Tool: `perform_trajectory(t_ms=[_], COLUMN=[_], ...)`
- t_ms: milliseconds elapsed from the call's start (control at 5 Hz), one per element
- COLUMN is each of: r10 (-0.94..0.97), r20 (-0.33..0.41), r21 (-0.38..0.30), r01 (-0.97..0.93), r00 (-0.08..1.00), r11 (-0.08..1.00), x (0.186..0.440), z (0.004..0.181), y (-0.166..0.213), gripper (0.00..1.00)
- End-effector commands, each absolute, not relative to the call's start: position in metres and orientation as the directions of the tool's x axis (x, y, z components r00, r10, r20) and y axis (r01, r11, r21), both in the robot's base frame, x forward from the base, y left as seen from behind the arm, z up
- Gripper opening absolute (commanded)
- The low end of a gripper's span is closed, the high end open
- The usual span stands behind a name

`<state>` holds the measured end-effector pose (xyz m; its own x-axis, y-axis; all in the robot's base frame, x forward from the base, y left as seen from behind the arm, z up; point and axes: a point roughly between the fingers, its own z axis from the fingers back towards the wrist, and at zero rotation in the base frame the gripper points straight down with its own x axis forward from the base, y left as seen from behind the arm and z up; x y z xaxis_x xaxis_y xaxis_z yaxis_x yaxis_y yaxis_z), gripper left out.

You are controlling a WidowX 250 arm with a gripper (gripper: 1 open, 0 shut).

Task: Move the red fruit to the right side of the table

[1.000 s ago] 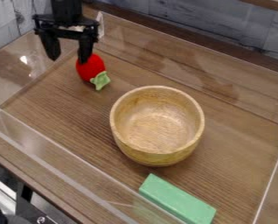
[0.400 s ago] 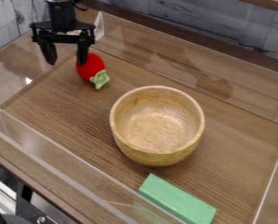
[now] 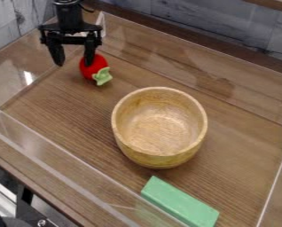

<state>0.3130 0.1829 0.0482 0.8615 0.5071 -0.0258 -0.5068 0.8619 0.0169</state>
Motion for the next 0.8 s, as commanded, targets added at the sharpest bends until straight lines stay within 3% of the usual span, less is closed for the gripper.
perform_trajectory(t_ms=[0,200,400,600], r10=[0.542,0.565,0.604,0.607], r20=[0.028,0.026,0.010,-0.013], r21=[0.020,0.020,-0.019,-0.049], r01=[-0.543,-0.566,-0.604,-0.607], r00=[0.840,0.825,0.797,0.795], r11=[0.840,0.824,0.797,0.793], x=[0.317,0.318,0.327,0.352], z=[0.070,0.076,0.104,0.115], y=[0.172,0.167,0.151,0.131], gripper=[0.00,0.00,0.00,0.00])
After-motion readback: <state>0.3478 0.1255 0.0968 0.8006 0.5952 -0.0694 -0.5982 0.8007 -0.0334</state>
